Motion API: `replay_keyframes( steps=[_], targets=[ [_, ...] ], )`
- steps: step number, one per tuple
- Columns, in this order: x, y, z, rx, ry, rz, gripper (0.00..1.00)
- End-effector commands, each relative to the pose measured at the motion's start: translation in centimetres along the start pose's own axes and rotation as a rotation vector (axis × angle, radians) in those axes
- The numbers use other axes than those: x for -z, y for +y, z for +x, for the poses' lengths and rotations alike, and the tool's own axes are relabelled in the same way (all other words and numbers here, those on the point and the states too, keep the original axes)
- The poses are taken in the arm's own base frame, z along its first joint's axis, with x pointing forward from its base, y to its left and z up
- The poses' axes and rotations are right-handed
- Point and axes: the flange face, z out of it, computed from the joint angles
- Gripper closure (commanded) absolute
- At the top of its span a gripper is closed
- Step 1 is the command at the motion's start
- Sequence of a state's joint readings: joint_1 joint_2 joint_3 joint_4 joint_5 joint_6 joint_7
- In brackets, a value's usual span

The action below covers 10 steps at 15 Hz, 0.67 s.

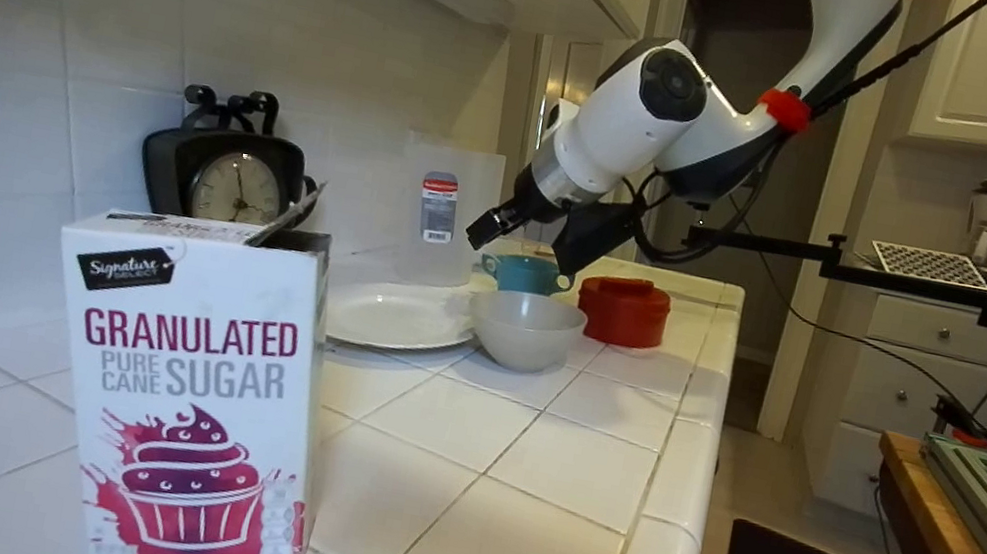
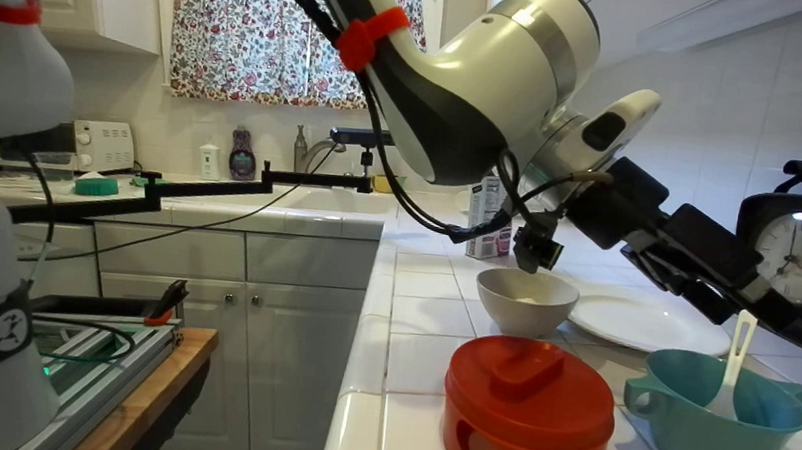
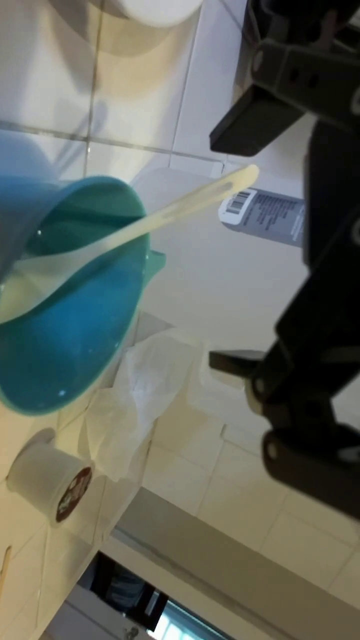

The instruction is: Put the white spoon on the white plate.

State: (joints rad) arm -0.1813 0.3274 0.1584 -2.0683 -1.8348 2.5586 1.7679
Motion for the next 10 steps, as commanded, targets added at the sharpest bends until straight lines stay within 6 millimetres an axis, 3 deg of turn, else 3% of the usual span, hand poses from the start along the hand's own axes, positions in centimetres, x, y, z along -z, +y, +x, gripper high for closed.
replay_keyframes(
  steps=[1, 4, 6, 7, 9, 10],
  targets=[
    [-1.00, -0.42, 0.47, -0.013, 0.017, 0.004, 0.00],
    [-1.48, -0.57, 0.46, -0.009, 0.020, 0.002, 0.00],
    [-1.74, -0.60, 0.49, -0.009, 0.019, 0.000, 0.06],
    [-1.85, -0.64, 0.53, -0.008, 0.020, 0.000, 0.10],
    [-1.96, -0.72, 0.55, -0.005, 0.022, -0.001, 0.33],
    [-1.96, -0.78, 0.58, -0.005, 0.023, -0.001, 0.30]
  ],
)
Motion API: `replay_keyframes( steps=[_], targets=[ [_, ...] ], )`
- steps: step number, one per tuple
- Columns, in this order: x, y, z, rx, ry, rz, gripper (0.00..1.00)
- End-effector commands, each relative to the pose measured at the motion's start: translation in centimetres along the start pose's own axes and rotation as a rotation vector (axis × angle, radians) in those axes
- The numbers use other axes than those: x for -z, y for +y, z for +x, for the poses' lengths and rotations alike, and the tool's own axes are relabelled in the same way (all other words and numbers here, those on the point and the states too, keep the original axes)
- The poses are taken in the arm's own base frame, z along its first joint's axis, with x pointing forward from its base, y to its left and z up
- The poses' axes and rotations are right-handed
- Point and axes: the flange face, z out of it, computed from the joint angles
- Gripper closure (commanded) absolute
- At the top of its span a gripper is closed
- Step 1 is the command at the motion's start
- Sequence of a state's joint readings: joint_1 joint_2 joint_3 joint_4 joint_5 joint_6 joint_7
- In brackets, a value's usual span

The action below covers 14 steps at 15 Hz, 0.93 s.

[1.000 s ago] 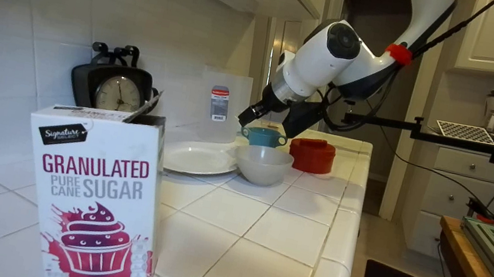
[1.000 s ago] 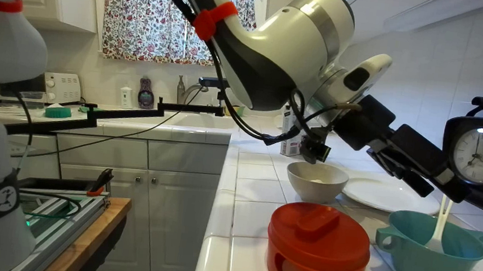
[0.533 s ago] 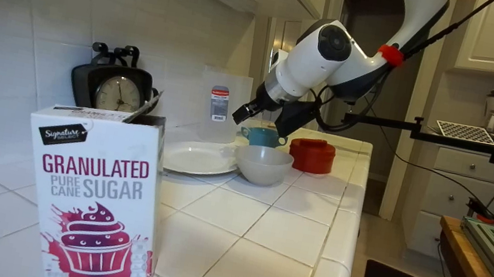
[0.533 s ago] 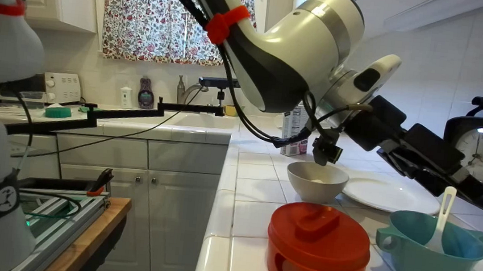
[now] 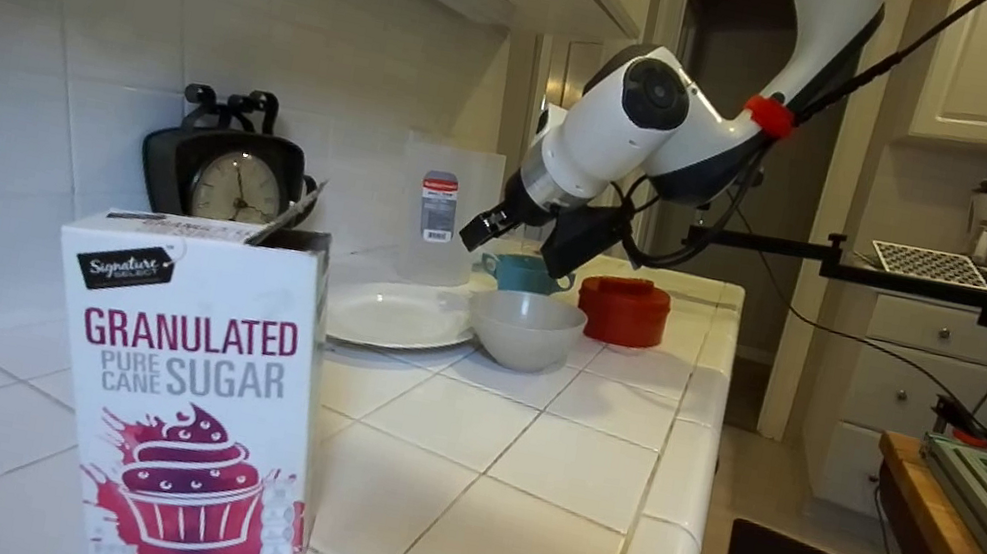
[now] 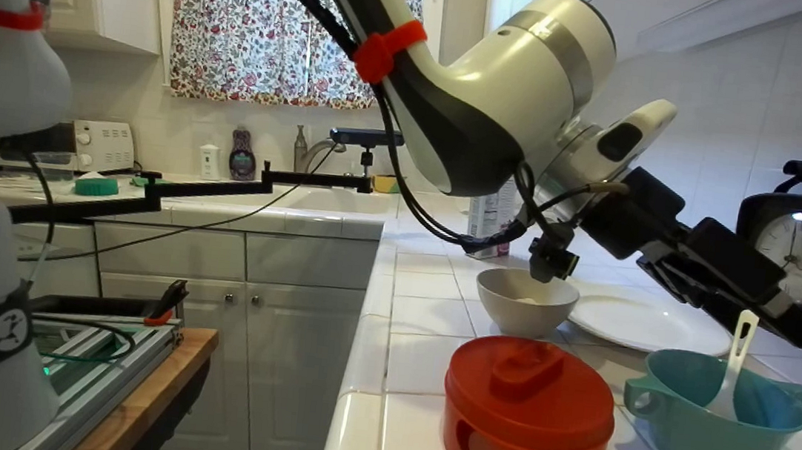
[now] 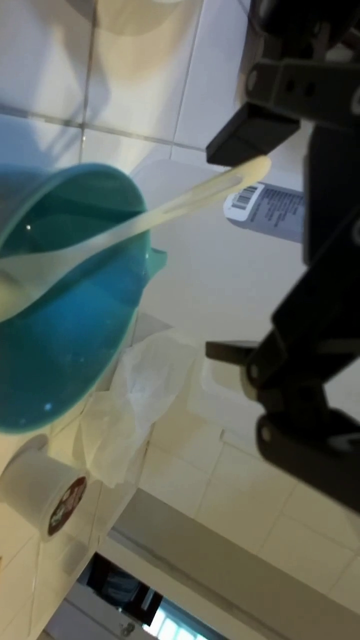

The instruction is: Put the white spoon on the white plate.

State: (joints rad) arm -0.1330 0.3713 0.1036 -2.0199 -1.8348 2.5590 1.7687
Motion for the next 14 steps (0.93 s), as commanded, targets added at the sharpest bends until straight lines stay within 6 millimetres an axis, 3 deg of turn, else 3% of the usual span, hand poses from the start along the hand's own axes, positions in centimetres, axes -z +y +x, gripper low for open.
replay_keyframes(
  steps=[1, 2, 4, 6, 8, 9, 11, 12, 14],
  targets=[
    [-0.54, -0.37, 0.30, -0.009, 0.022, 0.012, 0.40],
    [-0.46, -0.42, 0.39, -0.010, 0.020, 0.013, 0.39],
    [-0.44, -0.46, 0.41, -0.010, 0.019, 0.014, 0.47],
    [-0.38, -0.53, 0.39, -0.008, 0.018, 0.015, 0.45],
    [-0.30, -0.61, 0.41, -0.007, 0.019, 0.017, 0.57],
    [-0.24, -0.64, 0.45, -0.006, 0.020, 0.018, 0.74],
    [-0.15, -0.71, 0.43, -0.003, 0.019, 0.020, 0.92],
    [-0.13, -0.74, 0.42, -0.002, 0.020, 0.021, 0.98],
    [-0.09, -0.73, 0.38, -0.001, 0.018, 0.022, 1.00]
  ],
)
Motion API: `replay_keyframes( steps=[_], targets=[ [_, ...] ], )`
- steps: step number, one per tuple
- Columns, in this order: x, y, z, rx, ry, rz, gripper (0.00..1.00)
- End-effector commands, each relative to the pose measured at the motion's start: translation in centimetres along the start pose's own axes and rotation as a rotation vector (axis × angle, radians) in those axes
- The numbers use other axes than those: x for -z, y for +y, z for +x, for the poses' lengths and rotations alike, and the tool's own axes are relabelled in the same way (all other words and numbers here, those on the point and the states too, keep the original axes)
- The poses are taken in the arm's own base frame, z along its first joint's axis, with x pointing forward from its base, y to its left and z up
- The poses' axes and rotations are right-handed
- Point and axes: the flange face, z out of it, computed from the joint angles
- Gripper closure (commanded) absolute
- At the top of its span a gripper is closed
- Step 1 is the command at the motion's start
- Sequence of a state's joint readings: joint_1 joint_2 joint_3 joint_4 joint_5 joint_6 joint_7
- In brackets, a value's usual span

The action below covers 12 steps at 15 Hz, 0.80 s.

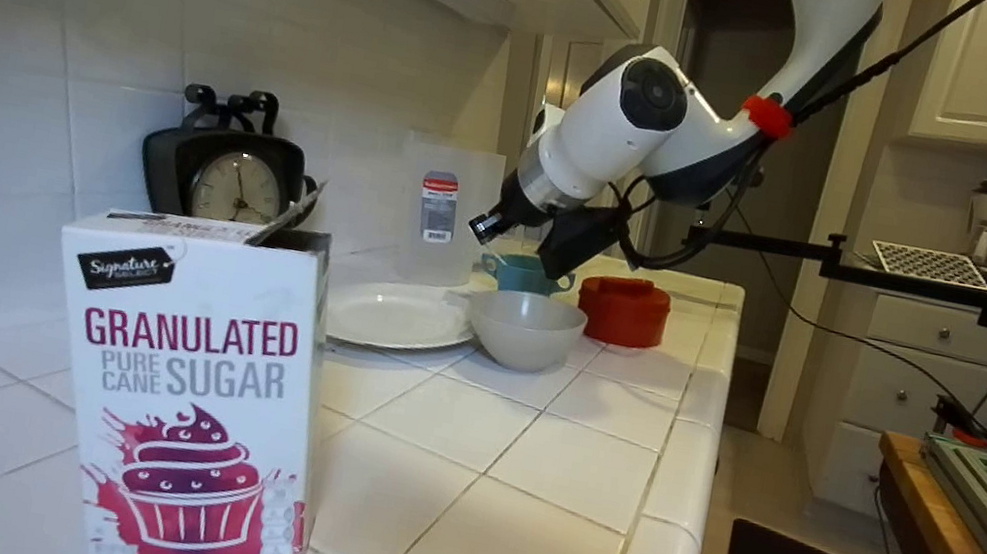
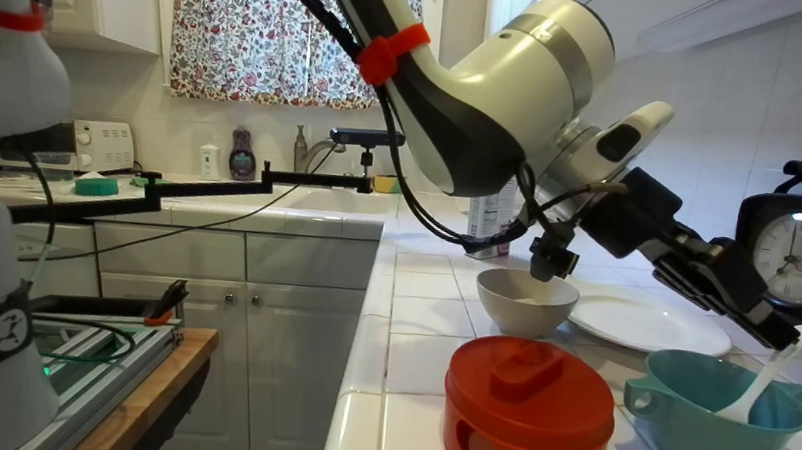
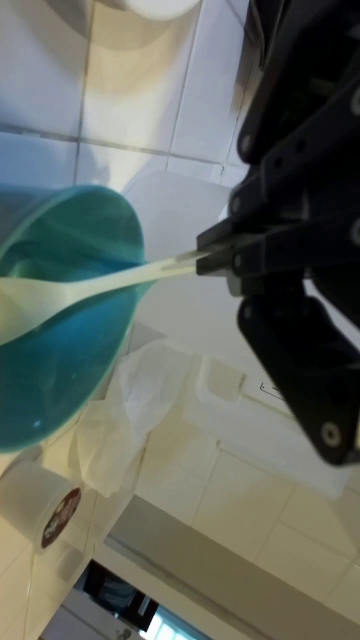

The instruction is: Put the white spoon on the white plate.

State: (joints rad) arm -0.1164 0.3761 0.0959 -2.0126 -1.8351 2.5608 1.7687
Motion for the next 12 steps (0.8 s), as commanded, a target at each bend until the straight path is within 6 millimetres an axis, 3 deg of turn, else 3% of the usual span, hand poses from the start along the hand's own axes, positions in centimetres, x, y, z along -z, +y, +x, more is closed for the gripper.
replay_keyframes(
  steps=[1, 12],
  targets=[
    [-0.2, -0.2, 0.2, -0.007, 0.012, 0.015, 1.00],
    [1.0, 0.0, 0.6, -0.011, 0.018, 0.035, 1.00]
  ],
)
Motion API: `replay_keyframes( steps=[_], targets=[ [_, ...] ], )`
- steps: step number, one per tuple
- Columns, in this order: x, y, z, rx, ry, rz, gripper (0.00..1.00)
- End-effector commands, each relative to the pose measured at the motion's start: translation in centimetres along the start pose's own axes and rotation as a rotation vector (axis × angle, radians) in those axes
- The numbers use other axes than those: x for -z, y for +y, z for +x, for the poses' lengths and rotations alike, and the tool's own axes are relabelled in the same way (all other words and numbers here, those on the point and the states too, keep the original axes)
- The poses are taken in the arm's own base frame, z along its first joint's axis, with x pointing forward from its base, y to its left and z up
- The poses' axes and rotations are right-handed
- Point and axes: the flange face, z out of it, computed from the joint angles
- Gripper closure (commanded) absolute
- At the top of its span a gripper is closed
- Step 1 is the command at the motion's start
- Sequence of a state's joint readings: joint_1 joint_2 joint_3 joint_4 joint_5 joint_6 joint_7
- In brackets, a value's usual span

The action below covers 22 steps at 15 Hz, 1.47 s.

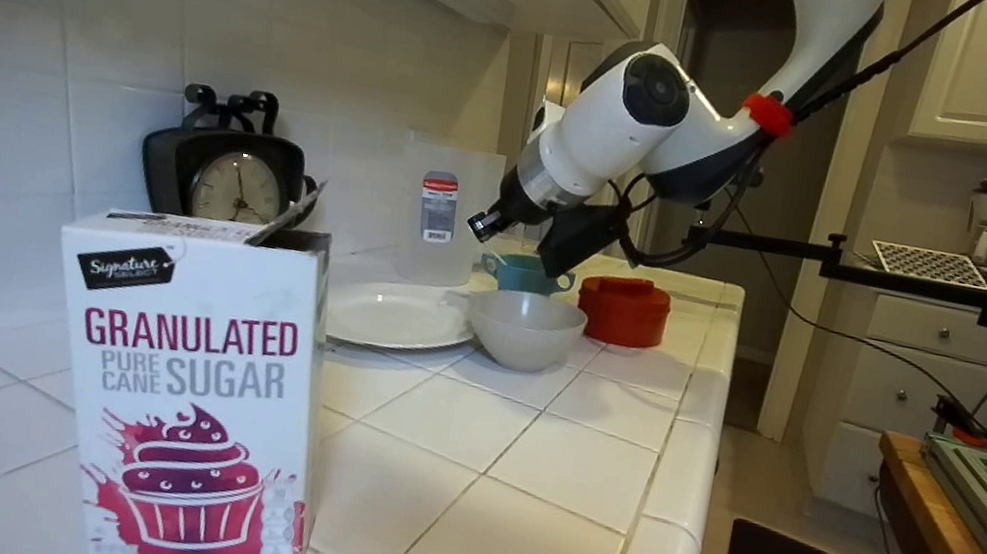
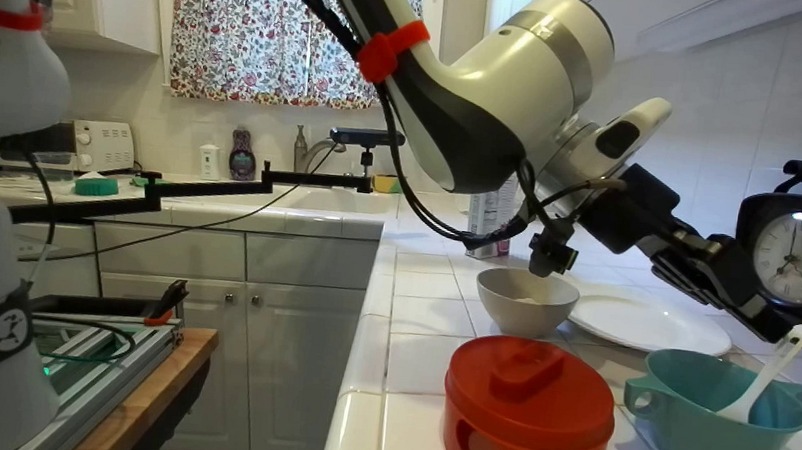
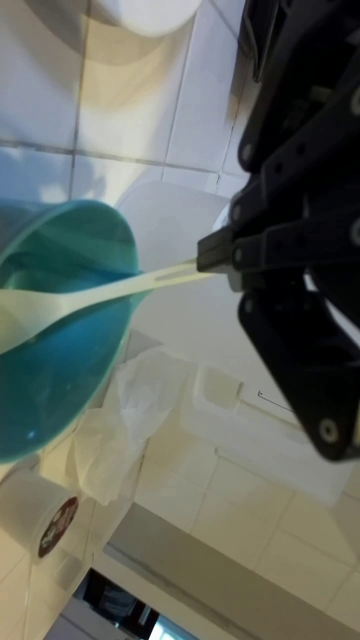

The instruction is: Put the white spoon on the white plate.

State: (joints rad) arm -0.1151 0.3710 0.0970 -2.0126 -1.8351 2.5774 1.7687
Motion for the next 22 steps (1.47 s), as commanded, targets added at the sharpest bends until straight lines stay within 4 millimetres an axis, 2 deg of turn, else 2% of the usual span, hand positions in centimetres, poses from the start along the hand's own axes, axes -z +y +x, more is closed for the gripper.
replay_keyframes(
  steps=[1, 4, 5, 6, 8, 16, 18, 20, 22],
  targets=[
    [0.8, 0.2, 0.5, -0.010, 0.020, 0.020, 1.00],
    [1.2, 0.4, 0.8, -0.018, 0.017, 0.026, 1.00],
    [1.3, 0.5, 0.8, -0.029, 0.011, 0.028, 0.96],
    [1.3, 0.5, 0.7, -0.029, 0.009, 0.024, 0.74],
    [1.2, 0.6, 0.4, -0.034, -0.006, 0.002, 0.70],
    [-0.1, 0.7, 0.2, -0.035, 0.010, -0.060, 0.14],
    [-0.5, 0.8, 0.3, -0.034, 0.016, -0.074, 0.07],
    [-0.8, 0.9, 0.2, -0.031, 0.014, -0.085, 0.05],
    [-1.2, 0.9, 0.1, -0.028, 0.017, -0.097, 0.21]
  ],
)
